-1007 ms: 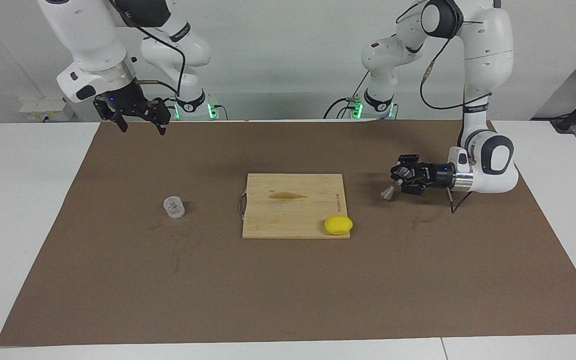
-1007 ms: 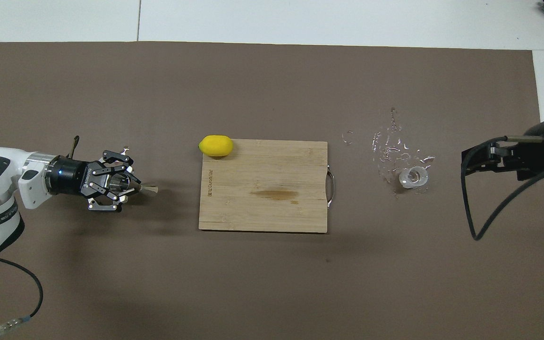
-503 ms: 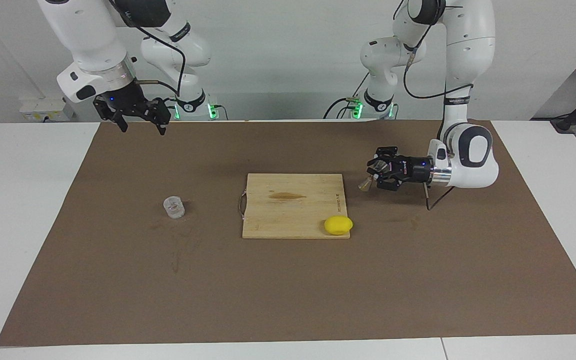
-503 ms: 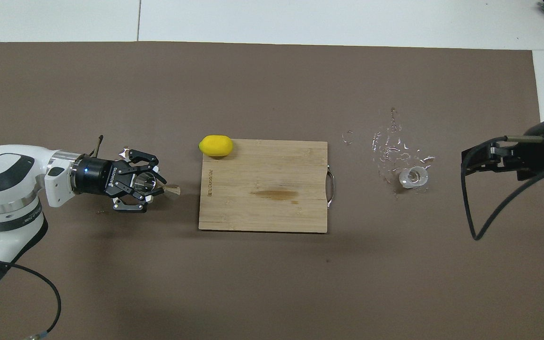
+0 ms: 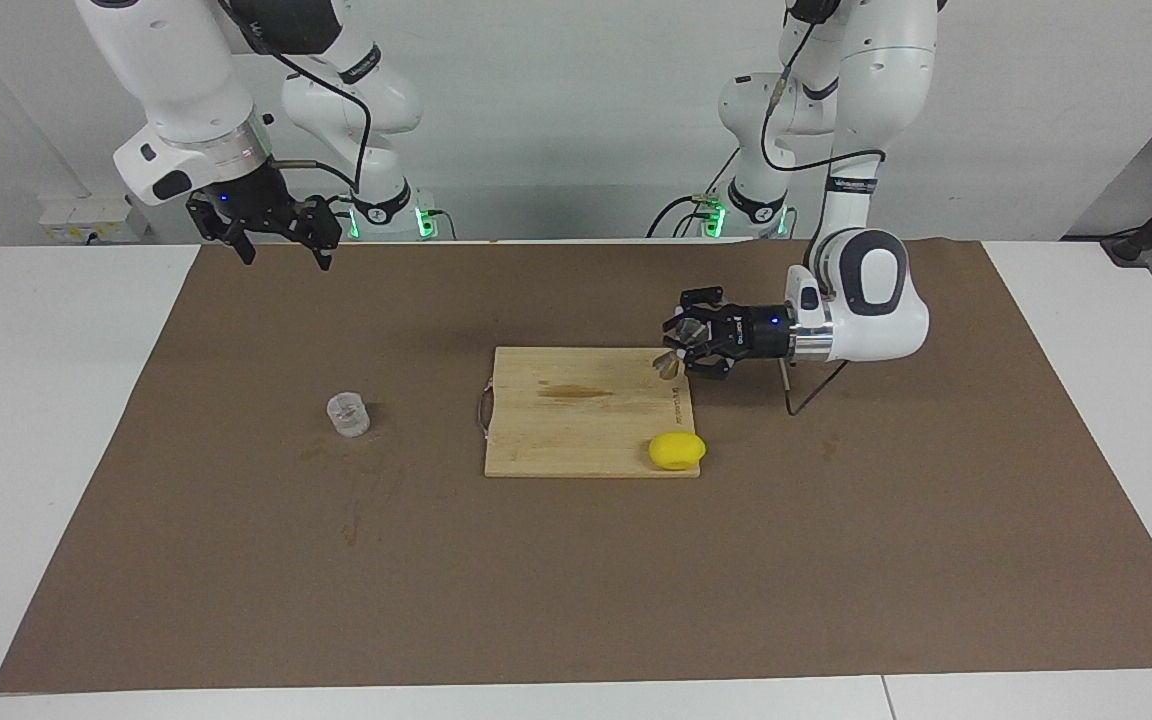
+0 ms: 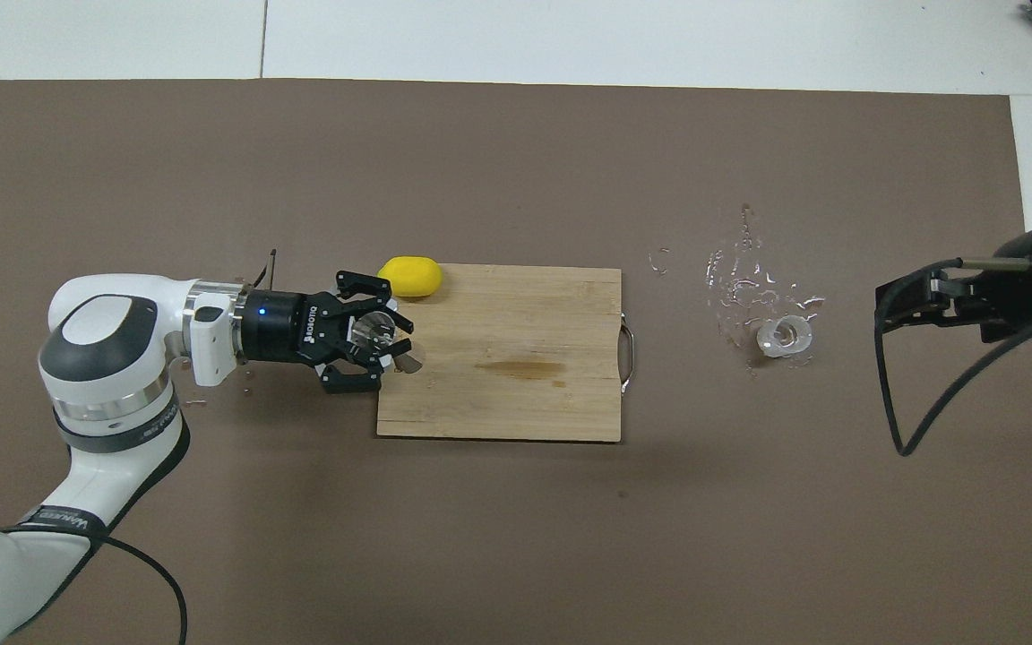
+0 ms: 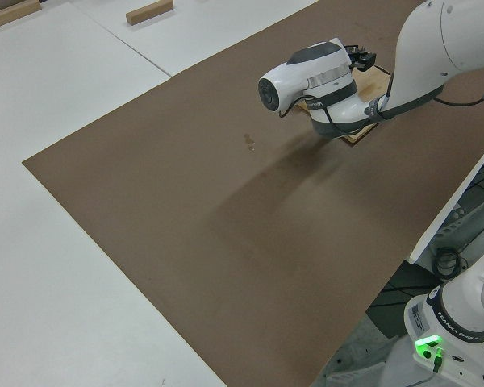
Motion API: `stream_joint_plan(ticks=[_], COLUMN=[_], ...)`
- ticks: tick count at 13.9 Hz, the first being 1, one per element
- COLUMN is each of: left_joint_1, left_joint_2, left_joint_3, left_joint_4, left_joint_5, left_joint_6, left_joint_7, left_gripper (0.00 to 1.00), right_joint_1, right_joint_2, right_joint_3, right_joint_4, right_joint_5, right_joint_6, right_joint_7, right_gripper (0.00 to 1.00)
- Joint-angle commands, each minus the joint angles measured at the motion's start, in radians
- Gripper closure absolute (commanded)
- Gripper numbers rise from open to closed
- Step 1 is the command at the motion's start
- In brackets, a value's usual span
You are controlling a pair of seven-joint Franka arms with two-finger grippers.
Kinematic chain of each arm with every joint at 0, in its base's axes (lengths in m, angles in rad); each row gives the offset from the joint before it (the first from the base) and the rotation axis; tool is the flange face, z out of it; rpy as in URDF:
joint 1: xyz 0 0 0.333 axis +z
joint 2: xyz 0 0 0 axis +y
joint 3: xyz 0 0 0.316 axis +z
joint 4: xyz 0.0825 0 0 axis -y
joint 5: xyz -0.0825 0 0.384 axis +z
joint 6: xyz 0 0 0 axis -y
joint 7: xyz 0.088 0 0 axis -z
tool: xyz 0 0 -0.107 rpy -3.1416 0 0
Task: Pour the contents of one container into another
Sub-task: 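Lower the metal cup onto the middle of the cutting board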
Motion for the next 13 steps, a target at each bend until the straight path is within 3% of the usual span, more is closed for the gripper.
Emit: stream_joint_plan(ticks=[1, 7, 13], left_joint_1=[-0.081, -0.29, -0.414], left_joint_2=[-0.04, -0.02, 0.012], left_joint_3=[0.015, 0.017, 0.015], left_joint_4=[-0.035, -0.011, -0.007], left_joint_5=[-0.071, -0.297, -0.441], left_joint_6=[0.086, 0.334, 0.569], left_joint_7=[-0.021, 0.002, 0.257], left_gripper=[0.78, 0.74, 0.73], right_joint_1=[-0.012, -0.012, -0.012], right_joint_2=[-0.009, -0.009, -0.009], right_joint_3=[0.008, 0.008, 0.008], right_joint_4=[-0.003, -0.003, -0.003], right_joint_5=[-0.006, -0.005, -0.005], right_joint_6=[-0.007, -0.007, -0.007], right_joint_7=[0.011, 0.011, 0.011], right_gripper=[0.0, 0.0, 0.0])
